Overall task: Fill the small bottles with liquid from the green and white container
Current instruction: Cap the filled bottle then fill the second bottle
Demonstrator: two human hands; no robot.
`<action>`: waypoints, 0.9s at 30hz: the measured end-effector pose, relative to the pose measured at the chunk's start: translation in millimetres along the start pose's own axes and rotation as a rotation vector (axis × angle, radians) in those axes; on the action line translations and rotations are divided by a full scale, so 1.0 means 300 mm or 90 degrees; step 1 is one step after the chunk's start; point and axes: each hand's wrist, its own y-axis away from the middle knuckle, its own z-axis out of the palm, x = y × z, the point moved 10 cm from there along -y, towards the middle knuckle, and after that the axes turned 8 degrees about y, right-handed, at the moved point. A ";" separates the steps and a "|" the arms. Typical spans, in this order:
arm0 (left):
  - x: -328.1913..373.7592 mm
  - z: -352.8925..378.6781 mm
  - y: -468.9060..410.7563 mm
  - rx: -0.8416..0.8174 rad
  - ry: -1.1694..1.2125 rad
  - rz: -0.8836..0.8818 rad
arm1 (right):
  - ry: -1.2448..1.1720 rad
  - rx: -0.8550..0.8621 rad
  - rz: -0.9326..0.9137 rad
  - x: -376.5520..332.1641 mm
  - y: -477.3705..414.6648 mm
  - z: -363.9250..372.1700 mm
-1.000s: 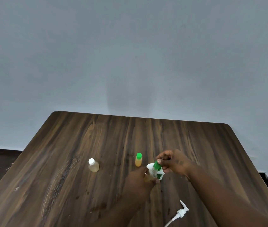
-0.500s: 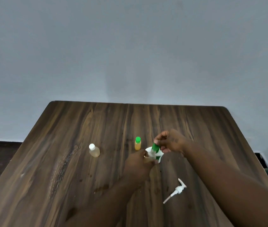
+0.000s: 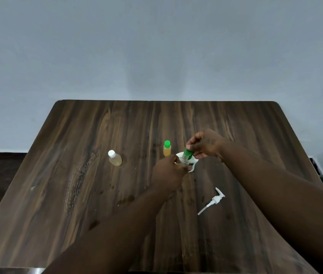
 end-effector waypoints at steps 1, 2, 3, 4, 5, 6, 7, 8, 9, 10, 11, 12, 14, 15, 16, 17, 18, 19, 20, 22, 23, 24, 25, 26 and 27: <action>0.001 0.001 0.000 0.001 0.000 0.000 | 0.007 -0.003 -0.001 -0.002 -0.001 0.002; 0.000 0.002 -0.002 0.000 0.001 -0.001 | 0.014 -0.005 0.000 -0.002 -0.004 0.002; 0.002 0.001 -0.004 0.001 0.002 0.000 | 0.018 -0.005 0.003 0.000 -0.006 0.001; 0.002 0.002 -0.008 0.001 0.002 0.001 | 0.019 -0.004 0.008 0.005 -0.012 0.000; 0.004 0.002 -0.009 0.001 0.001 0.003 | 0.021 -0.004 0.013 0.008 -0.018 -0.001; 0.003 0.003 -0.010 0.000 0.002 0.003 | 0.027 -0.004 0.020 0.013 -0.024 0.000; 0.002 0.002 -0.009 -0.002 0.001 0.004 | 0.036 -0.004 0.027 0.017 -0.029 0.004; -0.002 0.004 -0.011 -0.007 0.001 0.002 | 0.048 -0.005 0.035 0.018 -0.034 0.011; -0.009 0.006 -0.009 -0.013 0.002 0.000 | 0.059 -0.005 0.040 0.020 -0.036 0.020; -0.016 0.006 -0.009 -0.016 0.004 -0.003 | 0.066 -0.005 0.043 0.018 -0.037 0.026; -0.021 0.004 -0.010 -0.017 0.003 -0.004 | 0.064 -0.008 0.043 0.016 -0.039 0.029; -0.024 0.003 -0.012 -0.019 0.001 -0.003 | 0.053 -0.017 0.044 0.015 -0.039 0.033; -0.022 0.001 -0.015 -0.022 -0.006 0.007 | 0.011 -0.037 0.047 0.018 -0.032 0.027; -0.017 0.001 -0.016 -0.023 -0.008 0.013 | -0.009 -0.037 0.046 0.019 -0.030 0.016; -0.011 0.001 -0.016 -0.024 -0.008 0.018 | -0.018 -0.029 0.044 0.021 -0.029 0.005; -0.008 0.003 -0.017 -0.023 -0.007 0.022 | -0.021 -0.020 0.041 0.022 -0.030 -0.003; -0.007 0.003 -0.020 -0.020 -0.004 0.021 | -0.017 -0.011 0.039 0.022 -0.030 -0.007; -0.010 0.003 -0.023 -0.018 -0.002 0.015 | -0.008 -0.003 0.036 0.020 -0.030 -0.006; -0.012 0.002 -0.025 -0.016 -0.001 0.010 | 0.007 0.002 0.033 0.018 -0.029 -0.003; -0.017 0.006 -0.026 -0.028 -0.018 0.005 | 0.038 0.007 0.027 0.021 -0.030 0.007; -0.018 0.011 -0.025 -0.036 -0.031 0.006 | 0.051 0.011 0.022 0.023 -0.030 0.009; -0.018 0.014 -0.022 -0.041 -0.037 0.007 | 0.060 0.016 0.015 0.022 -0.026 0.007; -0.015 0.014 -0.019 -0.042 -0.036 0.008 | 0.063 0.020 0.008 0.016 -0.024 0.005; -0.013 0.014 -0.017 -0.039 -0.034 0.007 | 0.062 0.019 0.001 0.008 -0.022 0.004; -0.012 0.015 -0.017 -0.036 -0.035 0.007 | 0.060 0.017 -0.004 0.002 -0.023 0.002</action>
